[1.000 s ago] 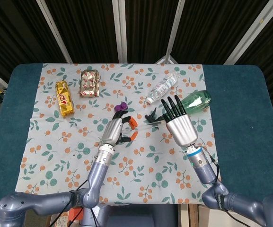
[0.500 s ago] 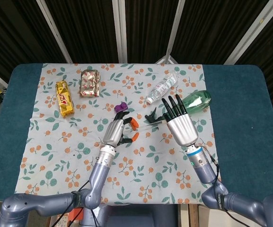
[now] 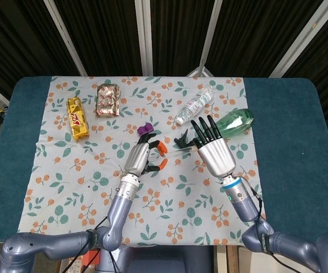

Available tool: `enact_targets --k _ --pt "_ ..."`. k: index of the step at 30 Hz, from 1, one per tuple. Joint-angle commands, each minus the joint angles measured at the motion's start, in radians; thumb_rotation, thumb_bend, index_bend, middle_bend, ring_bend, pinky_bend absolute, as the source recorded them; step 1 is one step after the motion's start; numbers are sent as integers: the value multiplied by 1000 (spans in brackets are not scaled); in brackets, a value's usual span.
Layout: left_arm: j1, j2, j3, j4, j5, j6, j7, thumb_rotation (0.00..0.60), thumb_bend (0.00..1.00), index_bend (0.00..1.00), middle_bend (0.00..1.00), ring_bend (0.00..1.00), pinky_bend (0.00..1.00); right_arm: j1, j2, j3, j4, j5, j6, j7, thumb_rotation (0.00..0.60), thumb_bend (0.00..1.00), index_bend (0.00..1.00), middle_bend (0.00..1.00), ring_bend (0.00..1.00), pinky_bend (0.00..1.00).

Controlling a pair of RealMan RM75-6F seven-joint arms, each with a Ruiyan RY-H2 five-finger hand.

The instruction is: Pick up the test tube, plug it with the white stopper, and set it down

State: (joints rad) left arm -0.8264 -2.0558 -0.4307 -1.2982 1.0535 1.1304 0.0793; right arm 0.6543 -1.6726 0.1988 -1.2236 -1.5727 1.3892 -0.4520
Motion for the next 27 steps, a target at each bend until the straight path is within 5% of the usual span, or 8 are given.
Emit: enact_targets --k 1,7,15,27 --pt "1 1 1 0 2 0 1 600 599 692 545 126 0 -1 -1 0 -1 1 0 1 600 414 620 152 52 0" --pt "1 -1 1 2 5 -2 -1 600 598 692 545 126 0 -2 -3 -2 -3 1 -2 -1 600 415 566 152 52 0" --pt "4 -4 2 5 10 -2 -9 600 599 692 545 126 0 -6 5 -4 -17 12 -15 -11 600 414 182 107 42 0" --pt "12 6 9 2 29 -3 -28 600 599 692 545 126 0 -15 25 3 -42 39 -30 -34 600 415 72 59 10 0"
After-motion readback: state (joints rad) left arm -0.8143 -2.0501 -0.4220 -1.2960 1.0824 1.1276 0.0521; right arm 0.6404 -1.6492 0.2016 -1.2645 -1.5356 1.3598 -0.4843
